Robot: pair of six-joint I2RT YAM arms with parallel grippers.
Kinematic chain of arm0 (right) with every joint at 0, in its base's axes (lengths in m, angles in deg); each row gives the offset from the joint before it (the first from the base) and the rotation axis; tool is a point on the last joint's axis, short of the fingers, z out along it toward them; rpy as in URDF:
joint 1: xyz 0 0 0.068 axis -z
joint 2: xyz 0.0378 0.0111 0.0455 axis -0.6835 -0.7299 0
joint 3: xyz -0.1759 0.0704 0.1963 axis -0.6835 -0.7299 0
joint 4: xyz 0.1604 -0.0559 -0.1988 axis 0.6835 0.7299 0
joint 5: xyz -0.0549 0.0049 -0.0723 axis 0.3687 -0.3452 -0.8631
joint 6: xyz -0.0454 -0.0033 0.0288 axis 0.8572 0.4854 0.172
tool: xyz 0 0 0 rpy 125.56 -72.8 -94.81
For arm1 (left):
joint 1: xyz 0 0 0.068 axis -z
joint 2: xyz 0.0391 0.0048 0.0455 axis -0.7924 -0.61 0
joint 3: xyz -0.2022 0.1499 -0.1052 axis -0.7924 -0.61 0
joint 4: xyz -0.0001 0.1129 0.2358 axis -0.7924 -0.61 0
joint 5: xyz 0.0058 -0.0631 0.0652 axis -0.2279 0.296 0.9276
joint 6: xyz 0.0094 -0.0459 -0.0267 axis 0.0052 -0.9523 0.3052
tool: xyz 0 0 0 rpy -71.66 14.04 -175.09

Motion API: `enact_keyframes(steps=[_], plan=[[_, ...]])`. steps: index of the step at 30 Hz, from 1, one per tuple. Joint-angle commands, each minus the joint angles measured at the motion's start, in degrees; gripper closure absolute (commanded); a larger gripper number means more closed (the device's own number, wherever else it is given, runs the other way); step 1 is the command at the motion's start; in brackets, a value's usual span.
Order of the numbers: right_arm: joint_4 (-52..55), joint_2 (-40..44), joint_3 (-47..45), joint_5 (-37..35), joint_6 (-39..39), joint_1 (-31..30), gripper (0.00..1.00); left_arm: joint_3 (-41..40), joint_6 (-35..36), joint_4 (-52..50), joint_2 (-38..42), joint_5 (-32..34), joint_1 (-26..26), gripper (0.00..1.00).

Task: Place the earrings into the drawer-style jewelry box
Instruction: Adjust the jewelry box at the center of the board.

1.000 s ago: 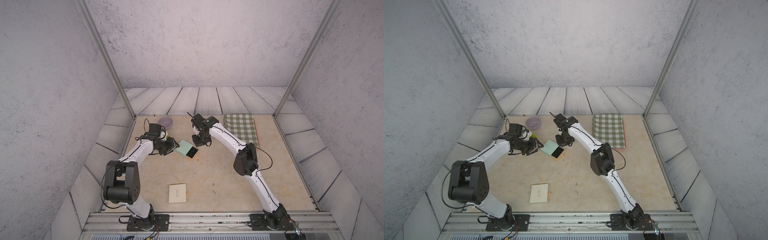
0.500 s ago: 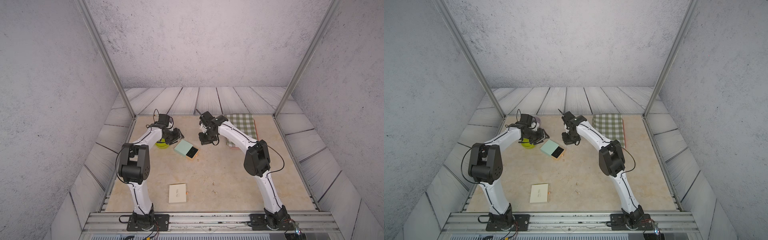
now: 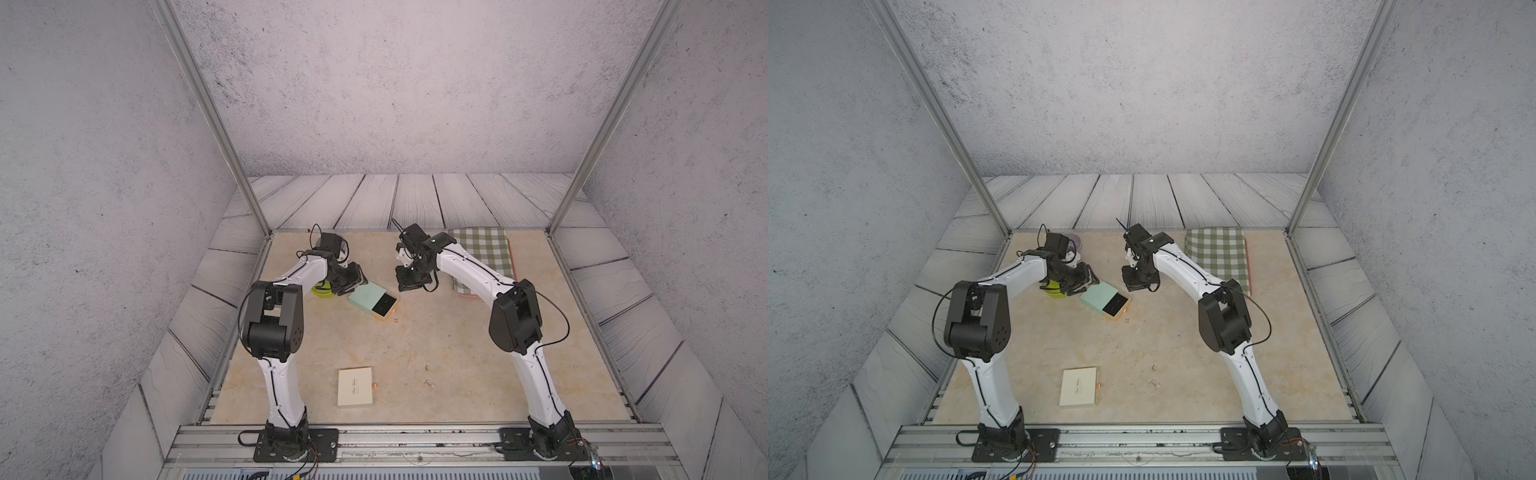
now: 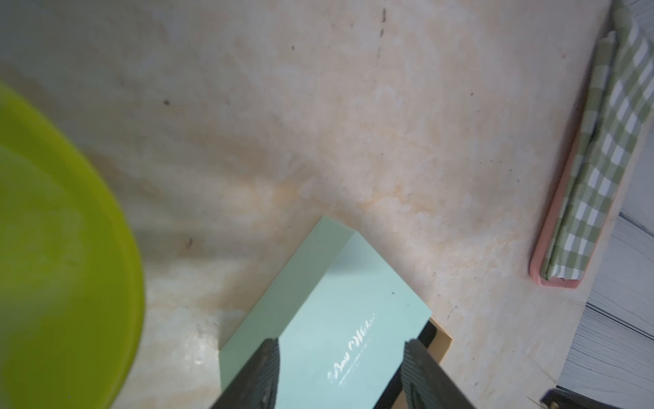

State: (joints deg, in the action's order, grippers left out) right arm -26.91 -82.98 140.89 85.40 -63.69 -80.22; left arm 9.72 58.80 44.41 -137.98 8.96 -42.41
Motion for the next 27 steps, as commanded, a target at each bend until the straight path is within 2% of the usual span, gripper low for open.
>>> enact_keyframes(steps=[1,16,27], plan=[[0.6,1.2,-0.6,1.3,0.8,-0.2,0.86,1.0,1.7,-2.2,-1.7,1.6,0.4,0.41],[0.1,0.5,-0.7,2.0,0.6,-1.8,0.86,-1.6,1.7,-2.2,0.5,1.5,1.1,0.41],[6.7,-4.7,6.6,-4.2,1.0,-3.2,0.85,-6.0,0.8,-0.9,3.6,0.6,1.7,0.41]])
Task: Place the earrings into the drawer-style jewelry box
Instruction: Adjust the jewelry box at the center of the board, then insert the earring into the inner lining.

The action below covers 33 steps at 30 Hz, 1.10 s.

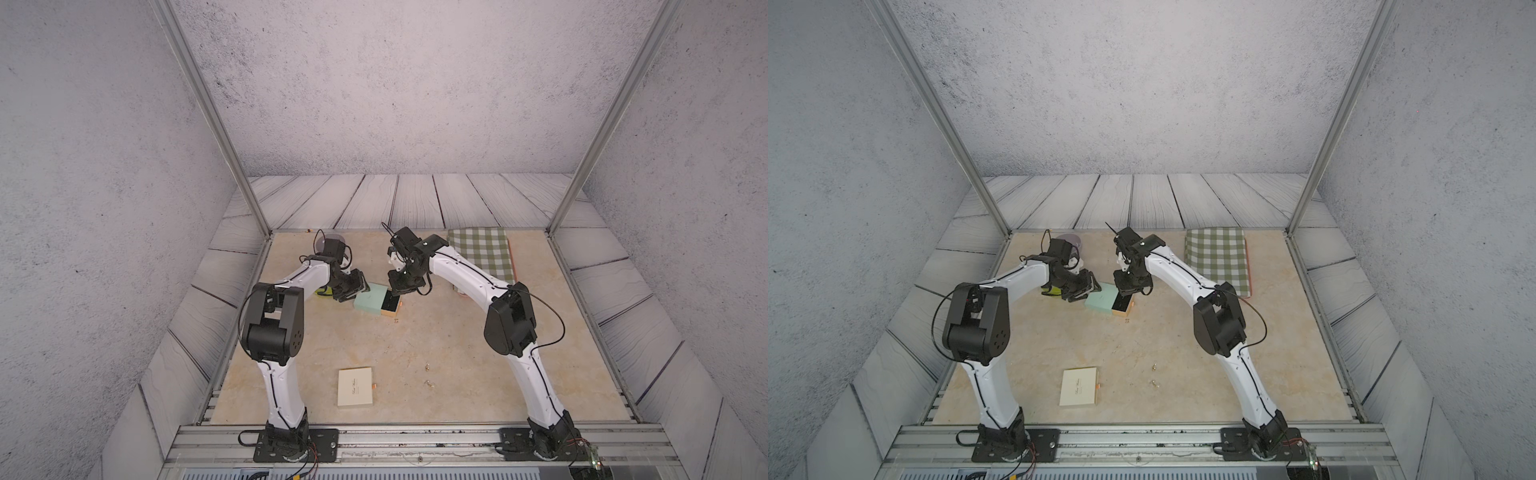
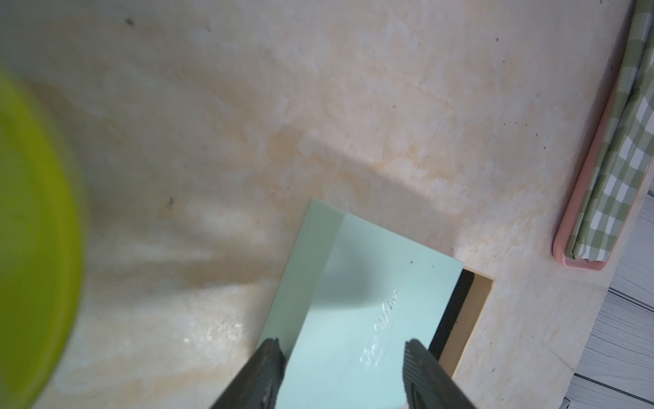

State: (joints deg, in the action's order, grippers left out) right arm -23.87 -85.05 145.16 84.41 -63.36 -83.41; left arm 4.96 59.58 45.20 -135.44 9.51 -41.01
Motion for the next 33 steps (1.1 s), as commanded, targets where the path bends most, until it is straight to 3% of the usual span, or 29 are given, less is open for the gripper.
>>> enact_keyframes(steps=[1,9,33], plan=[[4.4,-3.3,3.6,-3.8,0.6,-0.1,0.85,-1.2,0.0,-1.8,1.4,0.2,0.3,0.41],[7.9,-9.9,12.3,-7.0,1.0,-0.1,0.85,-1.5,0.7,-2.3,3.1,0.5,0.3,0.40],[1.4,-15.8,16.1,-6.8,-2.1,-0.3,0.86,-2.4,1.2,-1.8,3.5,0.0,0.3,0.40]])
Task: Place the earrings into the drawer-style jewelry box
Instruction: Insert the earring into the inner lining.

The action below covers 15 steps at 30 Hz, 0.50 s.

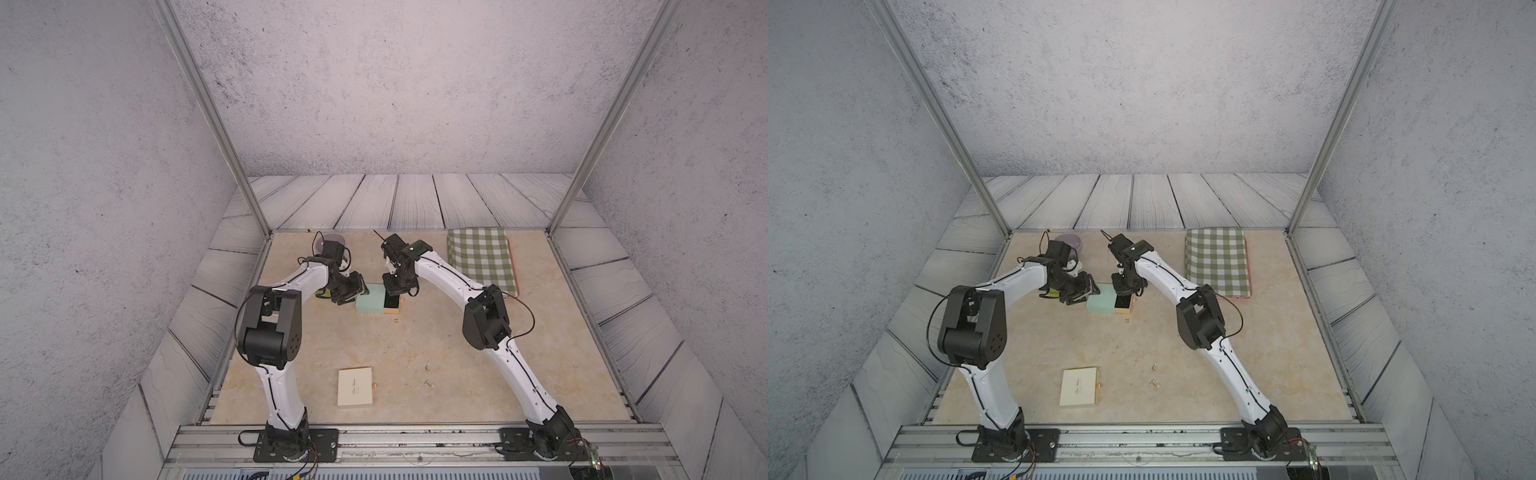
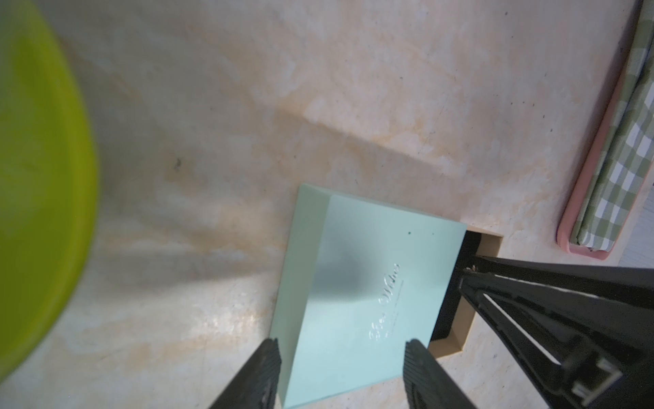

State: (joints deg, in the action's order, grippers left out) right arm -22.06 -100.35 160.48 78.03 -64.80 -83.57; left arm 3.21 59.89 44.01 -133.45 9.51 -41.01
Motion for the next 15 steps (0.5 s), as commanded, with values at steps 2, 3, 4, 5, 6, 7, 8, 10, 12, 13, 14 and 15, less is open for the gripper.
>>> enact_keyframes(steps=[2,3,4,5,6,7,8,10,12,13,14,15], plan=[[-0.7,-0.6,0.6,-0.3,-0.7,-0.1,0.86,-0.7,1.0,-0.6,1.5,0.1,0.3,0.40],[-0.8,-0.6,0.6,-0.3,-0.8,-0.2,0.86,-0.8,1.0,-0.5,1.4,0.0,0.3,0.40],[-0.7,-0.8,0.6,-0.3,-0.8,-0.2,0.86,-0.8,1.0,-0.5,1.4,0.0,0.3,0.40],[-0.8,-0.9,0.6,-0.4,-0.9,-0.2,0.86,-0.9,0.9,-0.4,1.4,-0.1,0.3,0.40],[-0.8,-1.0,0.6,-0.5,-0.8,-0.2,0.86,-0.9,0.9,-0.4,1.4,0.0,0.3,0.40],[-0.8,-1.1,0.7,-0.5,-0.9,-0.2,0.86,-0.9,0.9,-0.3,1.4,-0.1,0.3,0.40],[-0.8,-1.2,0.7,-0.6,-0.9,-0.2,0.86,-0.9,0.9,-0.3,1.4,-0.2,0.3,0.40],[-0.7,-1.7,0.9,-0.8,-1.0,-0.2,0.86,-1.0,0.9,-0.2,1.4,-0.2,0.3,0.40],[-0.6,-2.1,1.2,-1.0,-1.1,-0.2,0.86,-1.1,0.9,-0.2,1.5,-0.2,0.3,0.40],[-0.4,-2.3,1.2,-1.2,-1.1,-0.2,0.86,-1.2,0.9,-0.2,1.6,-0.2,0.3,0.40],[-0.2,-2.5,1.3,-1.3,-1.2,-0.2,0.86,-1.2,0.9,-0.3,1.6,-0.2,0.3,0.40],[0.0,-2.8,1.4,-1.4,-1.2,-0.2,0.86,-1.2,0.9,-0.2,1.6,-0.3,0.3,0.40]])
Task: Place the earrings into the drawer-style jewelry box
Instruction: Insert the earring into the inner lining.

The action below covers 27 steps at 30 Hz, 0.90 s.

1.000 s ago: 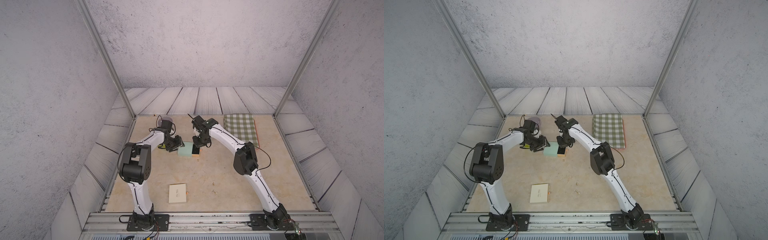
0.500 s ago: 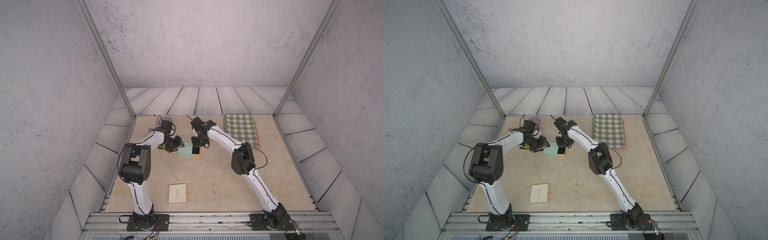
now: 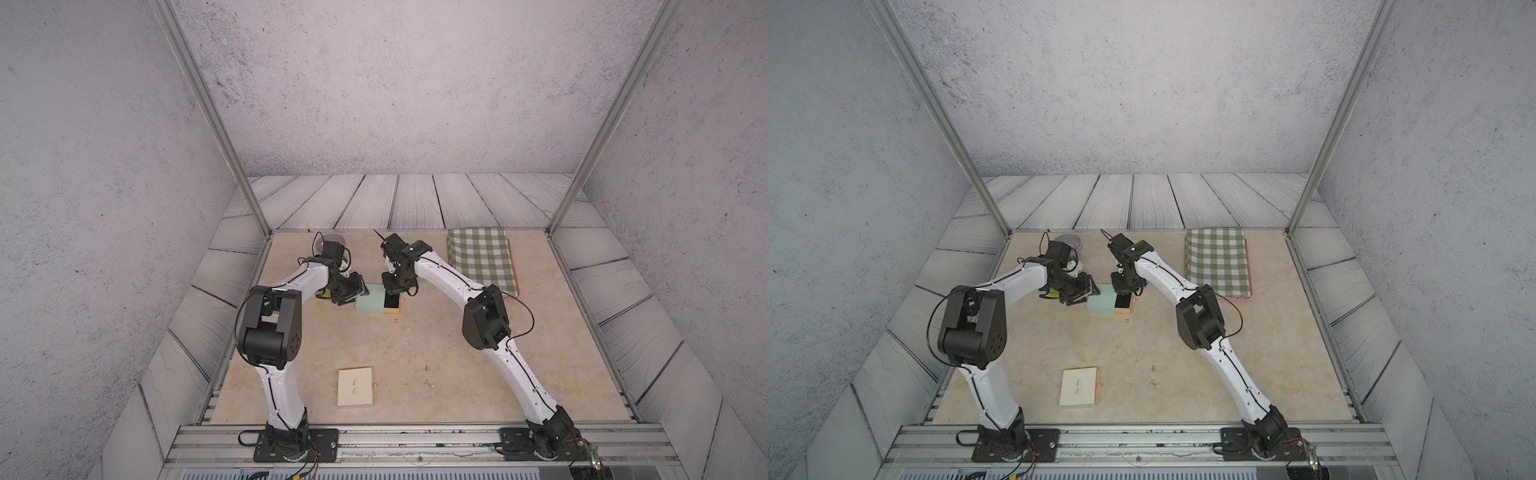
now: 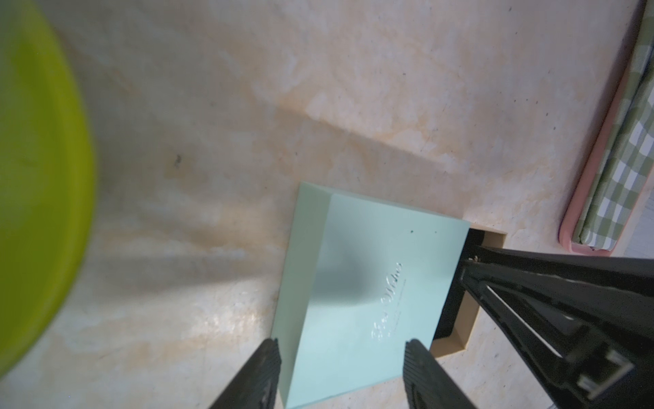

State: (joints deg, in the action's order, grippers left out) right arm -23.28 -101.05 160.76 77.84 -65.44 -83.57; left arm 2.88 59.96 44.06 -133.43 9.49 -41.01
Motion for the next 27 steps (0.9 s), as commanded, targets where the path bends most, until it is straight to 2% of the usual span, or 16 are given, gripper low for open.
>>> enact_keyframes(steps=[1,27], plan=[[1.3,-2.2,1.0,-1.1,-0.6,-0.2,0.86,-0.9,0.8,-0.2,1.6,-0.3,0.3,0.40],[2.3,-1.2,1.2,4.4,-1.2,-0.9,0.87,-1.9,0.6,0.8,0.9,-1.0,0.5,0.40]])
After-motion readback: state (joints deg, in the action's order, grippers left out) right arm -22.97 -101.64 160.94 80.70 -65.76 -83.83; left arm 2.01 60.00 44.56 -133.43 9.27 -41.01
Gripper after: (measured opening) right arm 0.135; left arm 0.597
